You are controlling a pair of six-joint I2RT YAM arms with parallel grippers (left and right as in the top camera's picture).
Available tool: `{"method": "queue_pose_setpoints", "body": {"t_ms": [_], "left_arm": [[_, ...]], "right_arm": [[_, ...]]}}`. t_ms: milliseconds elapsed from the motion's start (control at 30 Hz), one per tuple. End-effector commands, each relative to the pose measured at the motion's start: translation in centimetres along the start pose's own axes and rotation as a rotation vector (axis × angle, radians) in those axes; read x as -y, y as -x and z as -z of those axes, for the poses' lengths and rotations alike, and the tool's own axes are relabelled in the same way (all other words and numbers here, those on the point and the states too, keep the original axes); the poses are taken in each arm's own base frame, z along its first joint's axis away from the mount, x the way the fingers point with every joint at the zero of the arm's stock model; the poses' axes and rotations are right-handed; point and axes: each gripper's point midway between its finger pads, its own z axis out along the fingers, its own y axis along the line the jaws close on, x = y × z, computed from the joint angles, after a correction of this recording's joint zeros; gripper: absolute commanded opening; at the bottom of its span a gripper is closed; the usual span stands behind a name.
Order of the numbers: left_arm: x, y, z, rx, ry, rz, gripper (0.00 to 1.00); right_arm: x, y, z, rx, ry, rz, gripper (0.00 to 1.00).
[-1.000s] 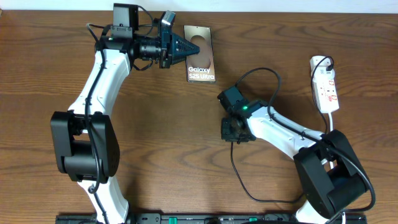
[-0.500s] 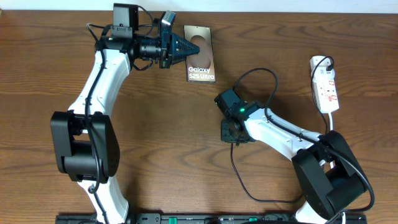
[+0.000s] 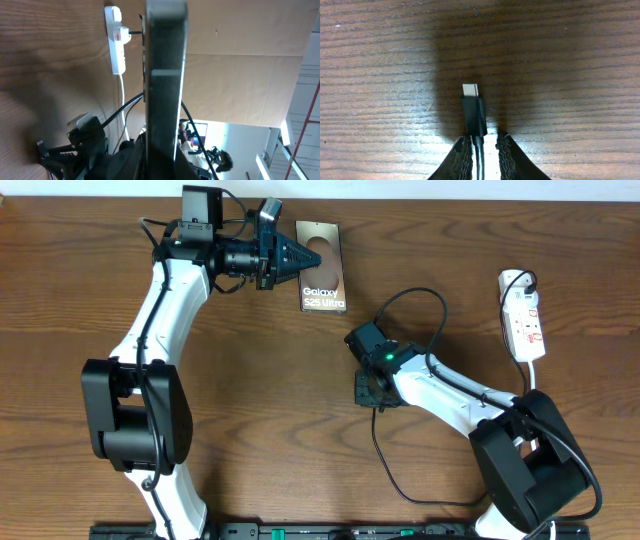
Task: Plug charger to phone and switch on socket
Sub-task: 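Lower the right gripper and close it on the cable near the plug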
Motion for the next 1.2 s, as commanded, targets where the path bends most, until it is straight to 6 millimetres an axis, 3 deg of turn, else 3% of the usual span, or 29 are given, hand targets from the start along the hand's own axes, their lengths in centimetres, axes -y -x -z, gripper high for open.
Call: {"method": "queue_pose_setpoints", "body": {"t_ms": [0,367,1167], "left_arm": [[0.87,-0.47,0.12,-0.027,-0.038,-0.018,0.07],[0.87,-0.48,0.12,-0.027,-0.038,-0.018,0.07],[0.87,-0.48,0.12,-0.027,-0.038,-0.018,0.07]], "right_arm": [[0.52,-0.53,-0.52,-0.006,-0.025,-0.003,0.16],[0.48,-0.48,-0.52,-0.004,-0.024,-0.004,0.12],[0.23,-0.13,-0.52,0.010,-0.014,-0.004,0.14]]}}
